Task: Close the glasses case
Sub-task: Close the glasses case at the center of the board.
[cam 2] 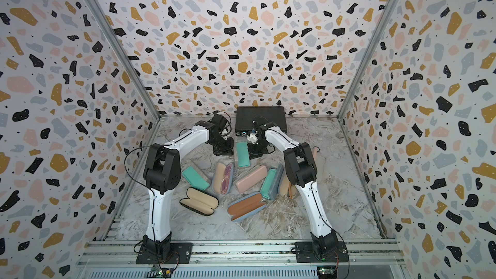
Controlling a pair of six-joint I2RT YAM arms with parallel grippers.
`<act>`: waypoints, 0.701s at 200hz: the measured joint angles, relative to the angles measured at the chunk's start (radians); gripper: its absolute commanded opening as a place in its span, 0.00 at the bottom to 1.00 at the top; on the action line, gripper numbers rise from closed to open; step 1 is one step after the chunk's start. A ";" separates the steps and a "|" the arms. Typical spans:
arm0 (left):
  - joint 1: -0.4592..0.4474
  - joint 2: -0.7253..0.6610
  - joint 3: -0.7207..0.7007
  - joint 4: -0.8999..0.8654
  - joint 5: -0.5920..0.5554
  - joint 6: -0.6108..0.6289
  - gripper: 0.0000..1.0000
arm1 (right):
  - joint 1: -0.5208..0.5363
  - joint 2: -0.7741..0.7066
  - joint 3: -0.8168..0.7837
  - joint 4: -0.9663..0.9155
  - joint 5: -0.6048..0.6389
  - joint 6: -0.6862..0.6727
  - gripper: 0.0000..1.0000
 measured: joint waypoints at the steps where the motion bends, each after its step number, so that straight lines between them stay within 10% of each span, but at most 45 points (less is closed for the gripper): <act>1: -0.001 0.001 0.002 -0.002 -0.001 0.000 0.00 | 0.000 0.001 0.001 -0.002 0.000 0.000 0.07; 140: -0.048 0.037 0.071 -0.035 -0.053 -0.003 0.00 | -0.005 0.023 0.035 -0.026 -0.020 0.000 0.07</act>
